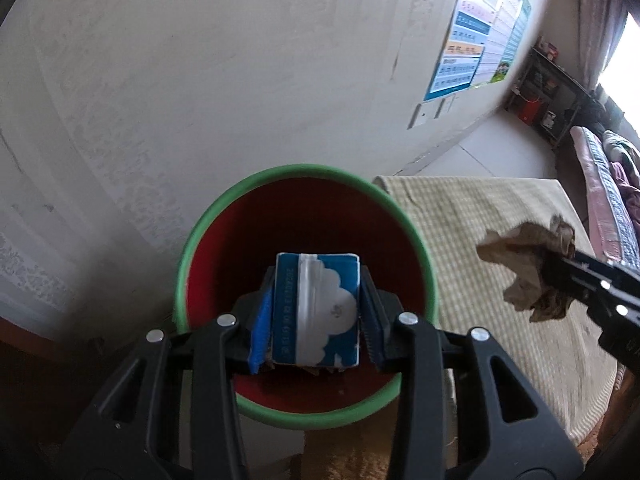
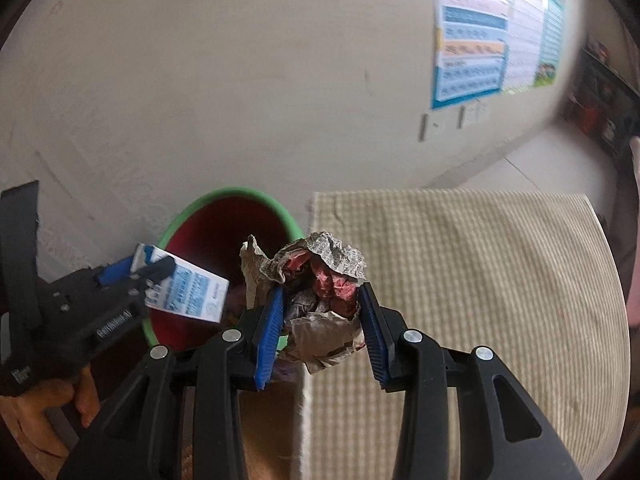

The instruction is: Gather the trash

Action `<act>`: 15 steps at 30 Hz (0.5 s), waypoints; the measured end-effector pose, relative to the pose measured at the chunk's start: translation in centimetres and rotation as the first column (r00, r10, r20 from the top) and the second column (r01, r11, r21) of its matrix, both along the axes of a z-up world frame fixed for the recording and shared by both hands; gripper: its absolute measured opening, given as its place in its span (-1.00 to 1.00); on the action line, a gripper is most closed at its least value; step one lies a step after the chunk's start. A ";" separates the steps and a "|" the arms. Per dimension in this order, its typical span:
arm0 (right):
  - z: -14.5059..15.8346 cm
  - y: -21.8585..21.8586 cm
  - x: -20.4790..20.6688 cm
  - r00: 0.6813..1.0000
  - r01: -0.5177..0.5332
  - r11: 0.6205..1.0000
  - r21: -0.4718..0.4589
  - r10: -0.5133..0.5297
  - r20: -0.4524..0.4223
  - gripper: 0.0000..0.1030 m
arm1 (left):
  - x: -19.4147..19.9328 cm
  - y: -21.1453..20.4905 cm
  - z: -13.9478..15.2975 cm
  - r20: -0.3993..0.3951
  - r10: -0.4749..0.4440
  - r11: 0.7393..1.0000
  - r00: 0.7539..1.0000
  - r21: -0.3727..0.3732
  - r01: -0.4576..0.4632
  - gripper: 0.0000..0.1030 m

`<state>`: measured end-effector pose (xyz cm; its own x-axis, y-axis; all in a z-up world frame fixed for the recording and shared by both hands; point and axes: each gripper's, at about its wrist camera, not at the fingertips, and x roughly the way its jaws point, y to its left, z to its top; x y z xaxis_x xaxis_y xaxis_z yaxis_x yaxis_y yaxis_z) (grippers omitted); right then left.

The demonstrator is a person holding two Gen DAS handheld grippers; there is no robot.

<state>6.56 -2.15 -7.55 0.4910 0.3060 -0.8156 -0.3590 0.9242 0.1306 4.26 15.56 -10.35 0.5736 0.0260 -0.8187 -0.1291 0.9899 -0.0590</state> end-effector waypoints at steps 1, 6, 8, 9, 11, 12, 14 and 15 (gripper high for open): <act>0.0 0.7 0.2 1.000 -0.017 1.000 0.002 0.017 0.003 -0.21 | 0.0 0.3 -0.2 -0.004 0.013 1.000 1.000 0.006 -0.013 -0.26; 0.3 2.5 0.8 0.997 -0.073 0.995 0.070 0.073 -0.001 0.08 | -0.4 1.6 -0.2 0.012 0.093 0.996 0.996 0.018 -0.093 0.56; 0.4 2.2 0.7 0.997 -0.073 0.994 0.084 0.072 0.006 0.12 | -0.5 1.8 -0.2 0.003 0.096 0.995 0.995 0.021 -0.096 0.56; 0.4 1.7 0.8 0.998 -0.060 0.994 0.088 0.060 0.008 0.13 | -0.5 1.6 -0.2 0.003 0.092 0.995 0.996 0.023 -0.092 0.56; 0.6 0.2 0.6 1.000 -0.024 0.994 0.105 0.023 0.012 0.16 | -0.7 0.7 0.2 0.023 0.061 0.998 0.998 0.019 -0.061 0.63; 0.8 -0.8 0.4 1.000 -0.002 0.994 0.113 0.000 0.021 0.17 | -0.8 -0.3 0.7 0.046 0.026 0.999 0.999 0.024 -0.027 0.69; 1.3 -3.6 -0.2 0.997 0.057 0.992 0.114 -0.064 0.053 0.30 | -1.2 -2.4 1.7 0.096 -0.039 0.998 0.995 0.053 0.034 0.86; 1.6 -5.4 -0.7 0.993 0.087 0.990 0.111 -0.096 0.072 0.33 | -1.4 -3.8 2.4 0.132 -0.083 0.995 0.988 0.068 0.075 0.89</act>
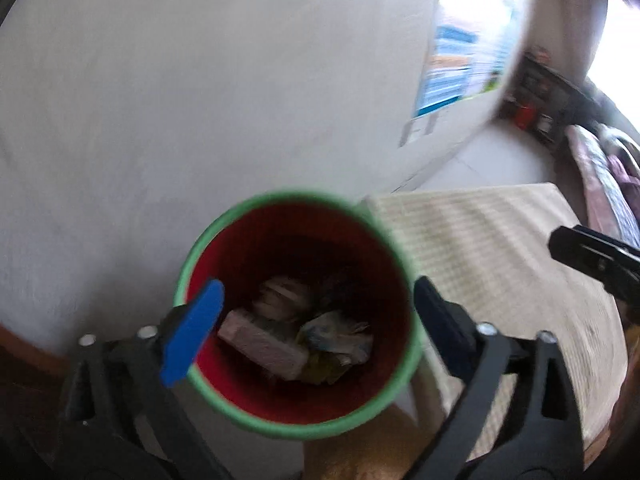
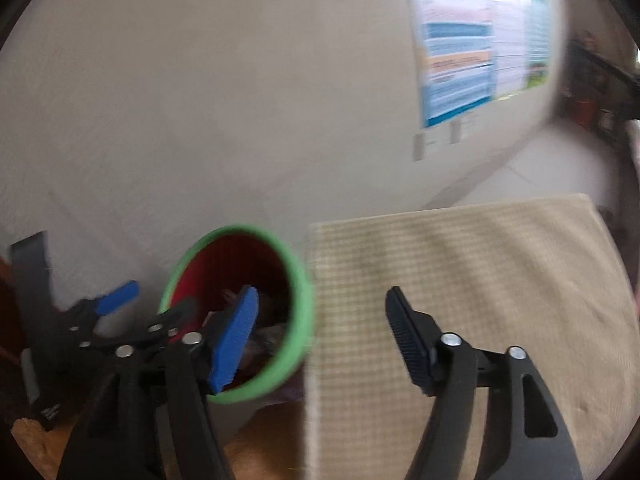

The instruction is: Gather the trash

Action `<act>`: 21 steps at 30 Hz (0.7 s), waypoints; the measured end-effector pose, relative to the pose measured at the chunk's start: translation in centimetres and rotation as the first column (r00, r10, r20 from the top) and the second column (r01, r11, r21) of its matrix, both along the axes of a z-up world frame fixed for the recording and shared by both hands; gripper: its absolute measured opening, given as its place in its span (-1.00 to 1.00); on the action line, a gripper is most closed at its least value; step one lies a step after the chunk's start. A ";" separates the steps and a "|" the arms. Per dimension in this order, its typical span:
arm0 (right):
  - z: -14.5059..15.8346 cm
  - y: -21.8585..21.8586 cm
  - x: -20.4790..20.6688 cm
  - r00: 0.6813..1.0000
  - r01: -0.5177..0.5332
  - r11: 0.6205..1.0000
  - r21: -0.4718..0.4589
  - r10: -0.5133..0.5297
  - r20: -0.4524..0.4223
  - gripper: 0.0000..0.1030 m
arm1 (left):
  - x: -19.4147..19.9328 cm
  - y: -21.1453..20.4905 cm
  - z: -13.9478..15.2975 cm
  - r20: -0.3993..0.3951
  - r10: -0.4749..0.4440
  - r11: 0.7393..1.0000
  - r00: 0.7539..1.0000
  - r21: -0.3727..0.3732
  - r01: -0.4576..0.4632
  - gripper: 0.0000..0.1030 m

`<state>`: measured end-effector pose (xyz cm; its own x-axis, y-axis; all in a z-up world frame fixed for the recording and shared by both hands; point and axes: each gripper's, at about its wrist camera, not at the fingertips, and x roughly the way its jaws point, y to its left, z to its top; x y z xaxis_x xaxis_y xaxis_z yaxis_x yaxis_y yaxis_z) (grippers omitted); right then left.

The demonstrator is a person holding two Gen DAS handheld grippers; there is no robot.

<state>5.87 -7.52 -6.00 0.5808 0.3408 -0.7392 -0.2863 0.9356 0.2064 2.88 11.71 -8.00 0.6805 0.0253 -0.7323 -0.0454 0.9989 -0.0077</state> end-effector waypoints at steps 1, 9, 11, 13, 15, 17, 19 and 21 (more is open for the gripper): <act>0.2 -1.1 -0.4 1.000 0.015 1.000 -0.003 -0.015 0.013 0.38 | 0.0 -1.1 0.4 0.024 -0.029 1.000 0.999 0.005 0.029 0.89; 4.3 -11.9 -7.3 0.919 0.241 0.966 0.095 -0.258 0.298 0.88 | -1.4 -10.4 5.3 0.259 -0.223 0.969 0.940 -0.042 0.242 0.89; 5.1 -13.3 -8.6 0.873 0.301 0.947 0.117 -0.322 0.367 0.88 | -1.7 -12.3 6.4 0.301 -0.222 0.972 0.927 -0.010 0.236 0.89; 5.5 -14.4 -9.3 0.824 0.369 0.921 0.128 -0.387 0.413 0.88 | -1.8 -13.8 7.2 0.318 -0.211 0.976 0.924 0.022 0.216 0.89; 5.5 -15.6 -9.5 0.788 0.433 0.889 0.147 -0.453 0.417 0.88 | -2.1 -14.2 7.8 0.329 -0.200 0.979 0.923 0.031 0.201 0.89; 5.1 -16.7 -9.6 0.779 0.460 0.871 0.173 -0.490 0.392 0.88 | -2.3 -14.5 8.0 0.339 -0.184 0.982 0.923 0.033 0.184 0.90; 4.7 -17.6 -9.5 0.778 0.472 0.859 0.198 -0.511 0.366 0.87 | -2.4 -14.8 8.0 0.343 -0.173 0.985 0.923 0.041 0.169 0.89; 4.3 -17.9 -9.6 0.777 0.478 0.855 0.199 -0.518 0.358 0.88 | -2.6 -14.9 7.8 0.342 -0.162 0.987 0.926 0.052 0.153 0.90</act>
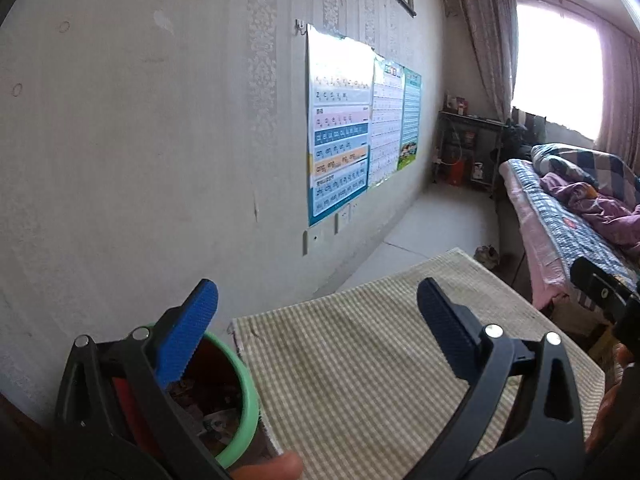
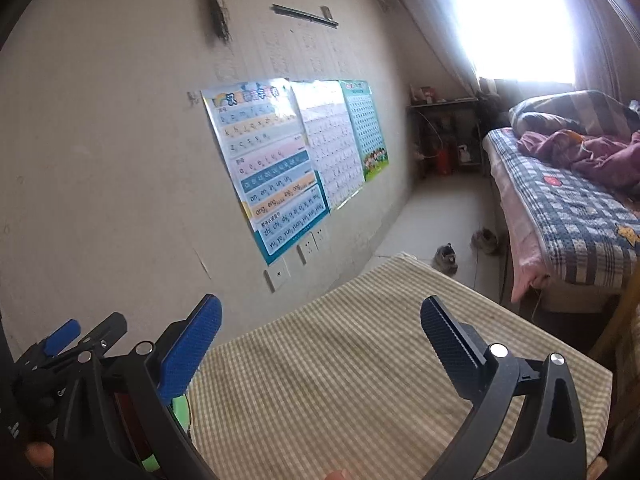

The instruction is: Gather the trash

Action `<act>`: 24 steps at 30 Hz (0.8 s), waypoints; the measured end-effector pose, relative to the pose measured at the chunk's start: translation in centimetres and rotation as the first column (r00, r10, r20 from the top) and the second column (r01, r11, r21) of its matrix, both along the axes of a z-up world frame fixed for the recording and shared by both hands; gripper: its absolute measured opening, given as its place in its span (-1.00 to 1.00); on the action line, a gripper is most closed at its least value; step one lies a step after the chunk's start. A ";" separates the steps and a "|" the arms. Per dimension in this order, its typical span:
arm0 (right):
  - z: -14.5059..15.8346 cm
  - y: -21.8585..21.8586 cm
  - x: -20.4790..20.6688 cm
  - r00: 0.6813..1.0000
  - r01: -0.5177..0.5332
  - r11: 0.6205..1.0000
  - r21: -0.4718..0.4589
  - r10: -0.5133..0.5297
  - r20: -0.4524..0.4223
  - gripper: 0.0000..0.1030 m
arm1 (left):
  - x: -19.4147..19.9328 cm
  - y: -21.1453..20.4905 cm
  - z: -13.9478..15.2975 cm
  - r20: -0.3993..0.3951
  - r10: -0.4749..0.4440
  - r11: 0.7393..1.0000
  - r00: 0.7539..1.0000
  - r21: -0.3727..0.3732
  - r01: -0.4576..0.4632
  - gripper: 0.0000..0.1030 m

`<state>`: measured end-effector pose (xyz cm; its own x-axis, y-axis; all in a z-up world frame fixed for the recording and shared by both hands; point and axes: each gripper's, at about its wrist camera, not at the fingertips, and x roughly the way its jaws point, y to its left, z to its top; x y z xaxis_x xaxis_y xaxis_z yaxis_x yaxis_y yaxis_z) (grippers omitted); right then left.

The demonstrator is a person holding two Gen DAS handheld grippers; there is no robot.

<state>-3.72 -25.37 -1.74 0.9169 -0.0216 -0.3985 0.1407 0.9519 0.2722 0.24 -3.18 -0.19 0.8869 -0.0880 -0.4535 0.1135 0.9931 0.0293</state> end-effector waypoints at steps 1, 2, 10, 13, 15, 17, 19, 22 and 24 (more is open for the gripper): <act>-0.2 0.0 0.0 1.000 0.001 1.000 -0.007 -0.001 -0.003 0.87 | -0.1 0.0 -0.1 -0.006 0.004 1.000 1.000 0.003 -0.004 0.90; -0.3 -0.1 0.2 1.000 -0.002 1.000 -0.014 0.002 -0.006 0.87 | -0.3 0.2 -0.4 -0.015 0.004 1.000 1.000 0.001 -0.004 0.90; -1.1 1.5 -0.9 0.999 -0.042 0.996 -0.077 0.041 -0.021 0.87 | 0.5 -0.2 -1.0 -0.071 -0.004 1.000 0.997 0.012 0.004 0.90; -1.3 1.8 -0.9 0.999 -0.048 0.995 -0.089 0.045 -0.029 0.88 | 0.5 -0.2 -1.1 -0.076 -0.005 1.000 0.997 0.012 0.006 0.89; -1.4 2.0 -0.8 0.998 -0.051 0.994 -0.098 0.048 -0.034 0.87 | 0.5 -0.1 -1.3 -0.079 -0.004 1.000 0.997 0.010 0.005 0.89; -1.4 2.2 -0.8 0.998 -0.053 0.993 -0.104 0.049 -0.037 0.88 | 0.5 0.0 -1.3 -0.084 -0.003 1.000 0.996 0.009 0.003 0.89; -1.3 2.4 -0.8 0.998 -0.054 0.992 -0.110 0.050 -0.040 0.88 | 0.6 0.2 -1.4 -0.090 -0.002 1.000 0.996 0.007 0.002 0.89; -1.4 2.4 -0.7 0.998 -0.055 0.992 -0.116 0.050 -0.044 0.87 | 0.6 0.2 -1.5 -0.095 0.001 1.000 0.995 0.005 0.000 0.90; -1.5 2.5 -0.6 0.998 -0.055 0.991 -0.118 0.050 -0.048 0.88 | 0.6 0.3 -1.6 -0.100 0.002 1.000 0.995 0.004 -0.001 0.89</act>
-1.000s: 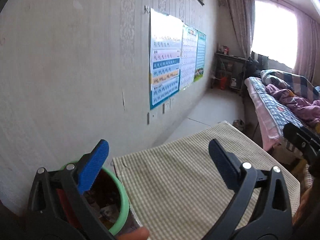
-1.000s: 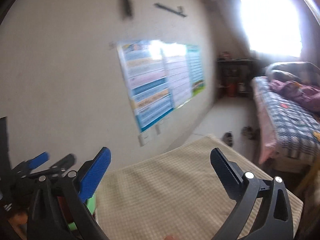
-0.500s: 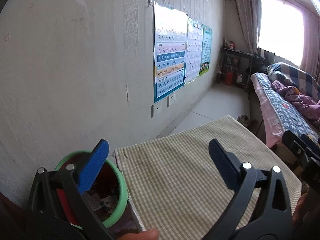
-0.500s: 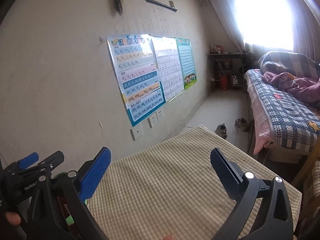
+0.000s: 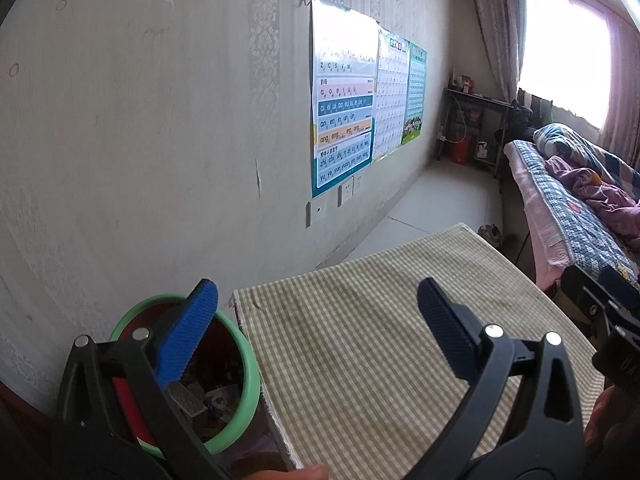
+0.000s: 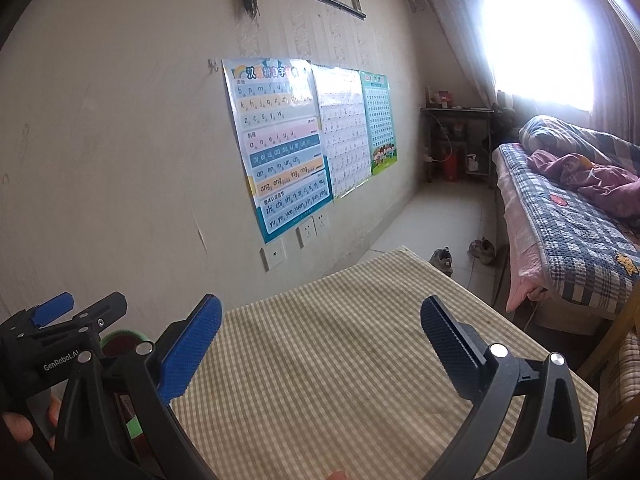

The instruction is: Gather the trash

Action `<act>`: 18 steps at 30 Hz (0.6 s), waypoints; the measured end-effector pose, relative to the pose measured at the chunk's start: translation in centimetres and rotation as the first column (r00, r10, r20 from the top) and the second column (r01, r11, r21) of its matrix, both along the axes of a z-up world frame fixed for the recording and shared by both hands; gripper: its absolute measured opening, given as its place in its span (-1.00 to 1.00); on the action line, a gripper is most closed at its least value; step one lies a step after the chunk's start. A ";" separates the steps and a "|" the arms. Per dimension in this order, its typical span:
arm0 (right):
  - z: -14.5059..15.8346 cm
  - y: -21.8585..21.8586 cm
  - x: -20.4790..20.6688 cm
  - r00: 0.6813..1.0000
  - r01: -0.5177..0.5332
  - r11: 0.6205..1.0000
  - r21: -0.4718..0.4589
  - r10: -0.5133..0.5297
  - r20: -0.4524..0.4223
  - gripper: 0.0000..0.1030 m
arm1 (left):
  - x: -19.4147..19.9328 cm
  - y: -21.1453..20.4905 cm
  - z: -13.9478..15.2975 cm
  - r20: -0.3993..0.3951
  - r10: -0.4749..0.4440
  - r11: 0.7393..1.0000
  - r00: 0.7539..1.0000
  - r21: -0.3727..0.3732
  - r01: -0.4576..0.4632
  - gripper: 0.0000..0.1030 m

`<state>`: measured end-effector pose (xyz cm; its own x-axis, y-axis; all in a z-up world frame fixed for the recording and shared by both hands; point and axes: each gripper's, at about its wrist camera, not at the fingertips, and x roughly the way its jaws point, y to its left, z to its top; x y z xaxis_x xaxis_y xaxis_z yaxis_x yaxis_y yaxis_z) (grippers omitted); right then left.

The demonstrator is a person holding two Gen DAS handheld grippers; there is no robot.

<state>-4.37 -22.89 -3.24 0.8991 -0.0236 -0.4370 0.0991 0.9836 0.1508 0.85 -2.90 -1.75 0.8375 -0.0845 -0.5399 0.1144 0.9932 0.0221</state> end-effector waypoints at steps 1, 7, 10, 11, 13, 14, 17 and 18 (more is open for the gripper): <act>0.0 0.0 0.0 1.000 -0.001 1.000 -0.001 0.001 -0.002 0.88 | 0.0 0.0 0.0 -0.002 0.001 1.000 1.000 -0.001 -0.001 0.89; 0.0 0.2 0.1 1.000 -0.002 1.000 -0.008 0.002 -0.007 0.87 | 0.2 0.2 0.0 -0.010 -0.001 1.000 1.000 -0.001 0.001 0.90; -0.1 0.2 0.2 1.000 -0.004 1.000 -0.008 0.004 -0.009 0.88 | 0.2 0.1 -0.2 -0.013 -0.002 1.000 1.000 0.001 0.002 0.89; -0.2 0.2 0.2 1.000 -0.004 1.000 -0.009 0.004 -0.010 0.87 | 0.2 0.1 -0.2 -0.015 -0.002 1.000 1.000 0.002 0.002 0.89; -0.2 0.1 0.2 1.000 -0.003 1.000 -0.011 0.003 -0.011 0.87 | 0.2 0.1 -0.3 -0.017 -0.001 1.000 1.000 0.002 0.001 0.89; -0.2 0.1 0.1 1.000 -0.004 1.000 -0.012 0.004 -0.012 0.87 | 0.2 0.1 -0.3 -0.018 0.000 1.000 1.000 0.002 0.000 0.89; -0.3 0.0 0.2 1.000 -0.003 1.000 -0.010 0.003 -0.015 0.88 | 0.3 0.2 -0.4 -0.021 0.000 1.000 1.000 0.000 0.000 0.89; -0.4 0.0 0.2 1.000 -0.004 1.000 -0.011 0.004 -0.017 0.88 | 0.3 0.2 -0.4 -0.022 0.000 1.000 1.000 0.000 0.000 0.89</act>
